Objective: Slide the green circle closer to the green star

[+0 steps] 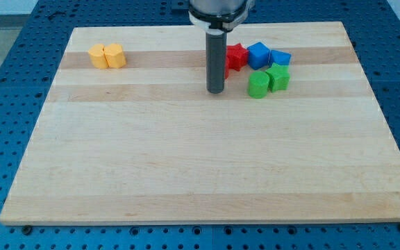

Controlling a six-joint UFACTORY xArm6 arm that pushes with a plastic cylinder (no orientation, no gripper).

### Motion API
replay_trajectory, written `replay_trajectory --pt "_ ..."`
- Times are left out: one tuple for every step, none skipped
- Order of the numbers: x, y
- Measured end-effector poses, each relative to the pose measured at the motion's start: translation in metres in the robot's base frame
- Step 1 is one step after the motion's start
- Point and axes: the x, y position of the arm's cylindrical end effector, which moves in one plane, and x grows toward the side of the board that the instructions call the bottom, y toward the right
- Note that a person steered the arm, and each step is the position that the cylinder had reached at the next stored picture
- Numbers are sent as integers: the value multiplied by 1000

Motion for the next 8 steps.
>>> replay_trajectory --pt "17 0" --pt "17 9" --pt "13 21" --pt "10 35" --pt "9 46" --pt "9 58" --pt "9 69" --pt "10 68"
